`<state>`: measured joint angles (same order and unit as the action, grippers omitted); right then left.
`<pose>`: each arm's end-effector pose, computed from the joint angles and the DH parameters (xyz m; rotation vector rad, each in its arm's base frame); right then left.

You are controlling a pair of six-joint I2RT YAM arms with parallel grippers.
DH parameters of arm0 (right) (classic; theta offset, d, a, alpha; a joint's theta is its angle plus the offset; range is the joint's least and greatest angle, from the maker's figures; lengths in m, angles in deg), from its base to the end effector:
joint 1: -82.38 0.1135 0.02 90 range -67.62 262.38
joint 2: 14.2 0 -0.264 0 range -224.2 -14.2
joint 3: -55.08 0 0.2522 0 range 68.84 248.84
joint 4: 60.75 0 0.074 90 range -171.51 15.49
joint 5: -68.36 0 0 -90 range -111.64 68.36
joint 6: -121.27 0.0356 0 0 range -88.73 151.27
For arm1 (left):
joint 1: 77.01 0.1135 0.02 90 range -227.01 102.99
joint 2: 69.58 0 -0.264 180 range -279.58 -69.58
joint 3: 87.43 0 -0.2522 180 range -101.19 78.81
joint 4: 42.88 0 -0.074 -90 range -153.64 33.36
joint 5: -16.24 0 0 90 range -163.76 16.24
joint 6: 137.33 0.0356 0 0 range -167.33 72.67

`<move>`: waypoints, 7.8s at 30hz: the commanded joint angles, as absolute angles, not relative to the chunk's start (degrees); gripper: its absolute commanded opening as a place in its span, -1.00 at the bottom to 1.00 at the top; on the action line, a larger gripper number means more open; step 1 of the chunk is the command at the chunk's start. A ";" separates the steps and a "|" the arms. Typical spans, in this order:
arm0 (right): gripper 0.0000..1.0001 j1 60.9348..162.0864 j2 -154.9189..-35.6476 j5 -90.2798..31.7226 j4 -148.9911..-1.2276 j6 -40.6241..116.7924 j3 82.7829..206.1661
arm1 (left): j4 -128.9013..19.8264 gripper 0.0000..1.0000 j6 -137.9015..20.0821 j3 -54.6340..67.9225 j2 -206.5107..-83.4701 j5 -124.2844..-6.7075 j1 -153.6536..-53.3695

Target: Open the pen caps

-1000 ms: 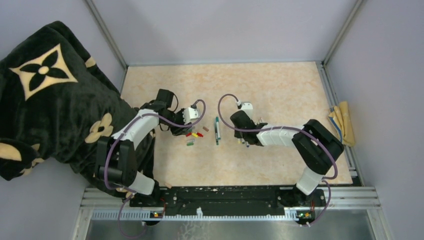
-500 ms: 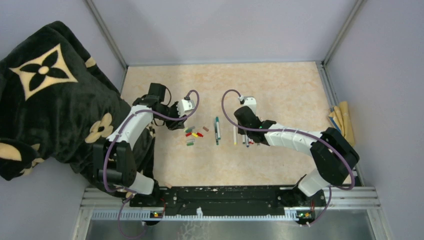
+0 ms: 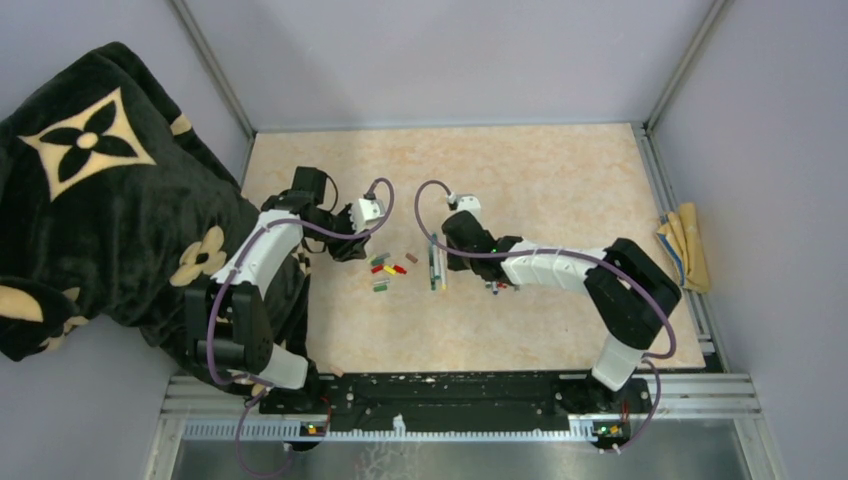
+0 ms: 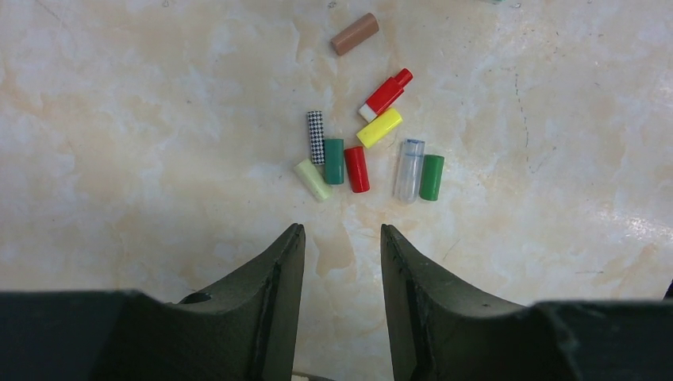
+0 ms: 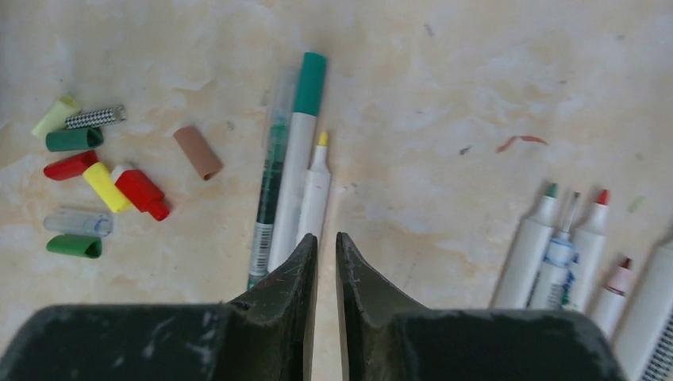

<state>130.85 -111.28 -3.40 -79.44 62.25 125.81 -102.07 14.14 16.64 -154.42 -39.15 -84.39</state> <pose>0.2435 0.2582 0.1873 -0.2009 2.3218 0.3279 0.2790 -0.0565 0.2415 1.5347 1.9732 -0.4729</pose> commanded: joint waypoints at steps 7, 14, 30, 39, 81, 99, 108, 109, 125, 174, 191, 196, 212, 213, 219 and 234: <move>-0.89 131.43 -117.15 -10.95 -74.96 66.11 129.66 | -104.01 -0.08 15.36 14.91 -153.51 -36.37 -82.73; -1.00 131.39 -117.72 -11.86 -72.93 67.02 128.61 | -104.10 -0.10 15.26 15.17 -154.05 -35.78 -82.64; -1.00 131.18 -116.65 -11.81 -71.34 69.47 123.46 | -104.17 -0.11 15.94 15.88 -153.98 -36.45 -82.49; -1.00 128.04 -112.87 -18.26 -65.88 71.66 117.80 | -104.66 -0.14 16.18 16.13 -153.39 -36.30 -82.46; -0.84 123.26 -111.24 -16.98 -74.39 68.33 123.02 | -106.86 -0.19 17.11 14.51 -154.23 -34.55 -82.47; -0.89 123.33 -110.33 -12.16 -76.77 65.18 120.10 | -107.35 -0.21 17.79 13.82 -154.67 -34.81 -82.46; -0.90 123.21 -106.93 -2.26 -82.69 66.64 120.23 | -107.53 -0.21 18.11 14.16 -154.39 -34.91 -82.46; -0.90 123.25 -106.59 -1.67 -82.83 67.01 119.69 | -107.53 -0.21 18.14 14.23 -154.40 -34.91 -82.46; -0.09 130.12 -108.31 -0.71 -82.34 66.15 127.41 | -106.88 0.33 16.20 14.10 -152.54 -33.60 -82.16; -1.00 124.09 -106.97 -36.00 -83.17 58.75 129.67 | -105.88 0.97 22.78 16.79 -153.30 -21.06 -84.07; -1.00 123.34 -112.51 -63.24 -83.86 59.62 135.76 | -110.20 0.87 30.33 18.46 -150.12 -24.14 -95.78; -1.00 123.40 -114.47 -67.42 -83.10 60.59 137.25 | -109.97 0.74 30.20 18.69 -149.81 -26.09 -98.37; -1.00 123.37 -115.49 -71.85 -82.14 60.98 136.82 | -103.00 -0.24 30.46 23.29 -147.95 -37.04 -101.60; -1.00 123.37 -115.67 -72.47 -81.74 61.21 136.67 | -102.77 -0.34 30.33 23.19 -147.86 -37.02 -101.76; -0.55 124.25 -117.02 -73.83 -78.54 63.43 135.40 | -101.95 -0.68 29.99 22.77 -146.49 -36.67 -102.38; -1.00 125.02 -117.91 -71.51 -75.27 66.53 134.57 | -104.53 -1.00 35.62 23.52 -145.49 -41.07 -103.31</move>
<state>124.97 -118.84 -73.41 -75.03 67.48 134.09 -103.34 31.63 22.67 -146.73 -39.41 -102.77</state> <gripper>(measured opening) 0.084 0.223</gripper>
